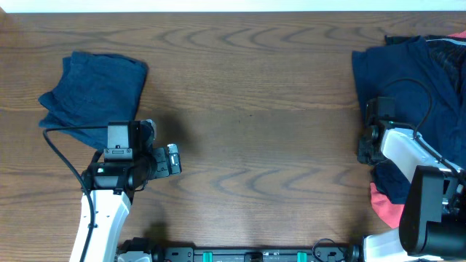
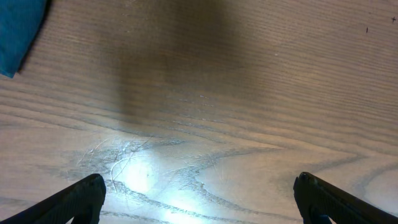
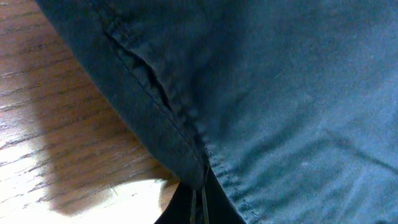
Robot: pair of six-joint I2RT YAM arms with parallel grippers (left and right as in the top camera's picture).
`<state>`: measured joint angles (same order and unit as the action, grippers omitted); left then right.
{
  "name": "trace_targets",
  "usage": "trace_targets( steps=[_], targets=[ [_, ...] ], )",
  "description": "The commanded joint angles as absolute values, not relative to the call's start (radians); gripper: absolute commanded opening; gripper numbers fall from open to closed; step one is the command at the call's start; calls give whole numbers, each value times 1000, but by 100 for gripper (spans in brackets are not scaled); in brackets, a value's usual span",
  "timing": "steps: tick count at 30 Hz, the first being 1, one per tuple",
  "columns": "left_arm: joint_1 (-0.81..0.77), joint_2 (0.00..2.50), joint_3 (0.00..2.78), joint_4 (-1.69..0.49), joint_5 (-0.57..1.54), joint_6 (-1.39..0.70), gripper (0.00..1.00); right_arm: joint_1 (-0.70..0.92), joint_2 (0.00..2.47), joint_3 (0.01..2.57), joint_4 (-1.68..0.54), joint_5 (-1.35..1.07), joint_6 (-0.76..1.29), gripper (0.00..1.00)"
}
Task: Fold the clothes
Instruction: 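Reach the right gripper to the navy shorts on the right pile and grasp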
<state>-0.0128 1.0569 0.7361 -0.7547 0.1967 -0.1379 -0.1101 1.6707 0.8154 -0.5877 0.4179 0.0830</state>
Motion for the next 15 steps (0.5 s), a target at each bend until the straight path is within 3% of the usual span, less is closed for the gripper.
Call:
trace_targets(
  steps=[1, 7, 15],
  targets=[
    [-7, 1058, 752, -758, 203, -148, 98, -119, 1628, 839, -617, 419, 119, 1],
    [-7, 1058, 752, -758, 203, -163, 98, -115, 1509, 955, -734, 382, 119, 1],
    [-7, 1058, 752, -758, 203, -170, 98, -94, 1449, 990, -807, 109, 115, 1]
  ],
)
